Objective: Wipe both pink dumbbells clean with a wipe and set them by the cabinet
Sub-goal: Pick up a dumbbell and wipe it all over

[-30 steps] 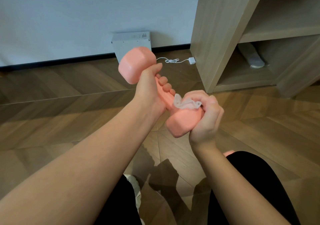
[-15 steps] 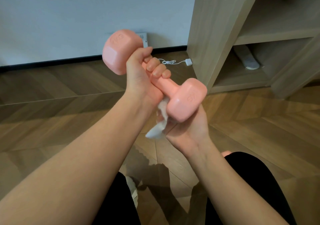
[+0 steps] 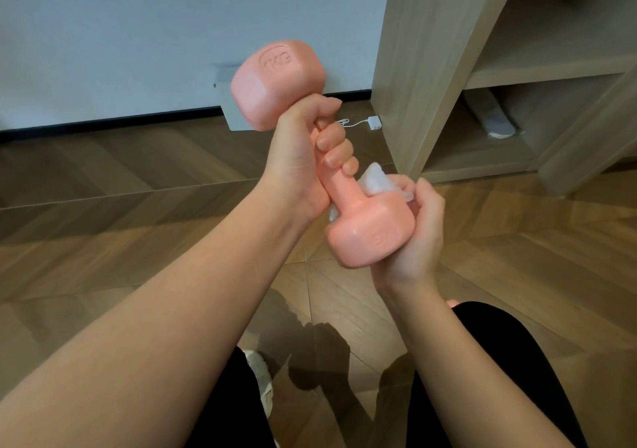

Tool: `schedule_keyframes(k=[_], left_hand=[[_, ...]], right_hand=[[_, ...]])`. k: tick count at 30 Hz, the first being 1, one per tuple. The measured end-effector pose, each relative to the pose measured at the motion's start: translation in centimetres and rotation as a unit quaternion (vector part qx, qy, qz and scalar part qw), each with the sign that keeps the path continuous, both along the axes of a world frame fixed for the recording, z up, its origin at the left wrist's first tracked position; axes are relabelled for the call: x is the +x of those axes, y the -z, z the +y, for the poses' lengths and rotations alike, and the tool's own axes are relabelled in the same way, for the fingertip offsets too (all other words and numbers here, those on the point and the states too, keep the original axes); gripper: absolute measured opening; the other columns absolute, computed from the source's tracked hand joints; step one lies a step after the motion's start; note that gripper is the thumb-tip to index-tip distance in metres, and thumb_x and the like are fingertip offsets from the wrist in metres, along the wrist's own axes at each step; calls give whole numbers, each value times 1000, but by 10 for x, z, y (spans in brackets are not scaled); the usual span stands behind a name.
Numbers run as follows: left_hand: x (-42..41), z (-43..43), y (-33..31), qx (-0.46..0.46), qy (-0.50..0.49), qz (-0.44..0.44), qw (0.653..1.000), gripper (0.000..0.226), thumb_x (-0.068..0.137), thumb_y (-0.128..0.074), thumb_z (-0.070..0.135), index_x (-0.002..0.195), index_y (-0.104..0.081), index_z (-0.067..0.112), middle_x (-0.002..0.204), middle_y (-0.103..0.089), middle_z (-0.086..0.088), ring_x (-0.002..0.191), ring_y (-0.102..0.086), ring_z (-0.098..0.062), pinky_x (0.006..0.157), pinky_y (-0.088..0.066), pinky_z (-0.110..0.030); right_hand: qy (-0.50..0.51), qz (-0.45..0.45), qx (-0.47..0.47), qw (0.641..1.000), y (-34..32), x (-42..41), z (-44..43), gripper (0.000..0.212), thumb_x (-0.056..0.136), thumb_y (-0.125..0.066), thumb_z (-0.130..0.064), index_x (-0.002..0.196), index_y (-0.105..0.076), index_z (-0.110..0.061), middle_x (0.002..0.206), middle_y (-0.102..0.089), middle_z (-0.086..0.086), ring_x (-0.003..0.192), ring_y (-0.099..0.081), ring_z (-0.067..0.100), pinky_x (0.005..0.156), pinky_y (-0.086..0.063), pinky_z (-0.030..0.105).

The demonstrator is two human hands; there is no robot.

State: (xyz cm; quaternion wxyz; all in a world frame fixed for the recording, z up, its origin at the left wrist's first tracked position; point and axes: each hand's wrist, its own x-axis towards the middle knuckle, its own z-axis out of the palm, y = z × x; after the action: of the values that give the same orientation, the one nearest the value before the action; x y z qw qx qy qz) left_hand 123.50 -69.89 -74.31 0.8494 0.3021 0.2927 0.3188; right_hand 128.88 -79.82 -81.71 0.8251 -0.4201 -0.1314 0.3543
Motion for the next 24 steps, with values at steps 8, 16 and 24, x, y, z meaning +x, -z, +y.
schedule_keyframes(k=[8, 16, 24], left_hand=[[-2, -1, -1, 6, -1, -10, 1000, 44, 90, -47, 14, 49, -32, 22, 39, -22, 7, 33, -21, -12, 38, -29, -20], [-7, 0, -1, 53, 41, -92, 993, 41, 76, -49, 15, 41, -29, 23, 33, -22, 7, 29, -21, -10, 35, -27, -21], [4, -12, 19, -28, -23, 69, 997, 19, 93, -62, 17, 78, -51, 13, 57, -49, -2, 47, -52, -16, 55, -50, -29]], right_hand=[[32, -266, 9, 963, 0, 6, -4, 41, 92, -31, -30, 71, -62, -16, 74, -59, 1, 74, -55, 13, 68, -41, 26], [-122, 256, -18, 959, -14, -5, -1, 48, 85, -48, -54, 78, -65, -10, 75, -60, 8, 68, -60, 22, 64, -49, 31], [108, -58, -44, 991, -5, 11, -5, 50, 85, -37, -50, 67, -66, -12, 73, -65, 7, 75, -64, 18, 67, -49, 27]])
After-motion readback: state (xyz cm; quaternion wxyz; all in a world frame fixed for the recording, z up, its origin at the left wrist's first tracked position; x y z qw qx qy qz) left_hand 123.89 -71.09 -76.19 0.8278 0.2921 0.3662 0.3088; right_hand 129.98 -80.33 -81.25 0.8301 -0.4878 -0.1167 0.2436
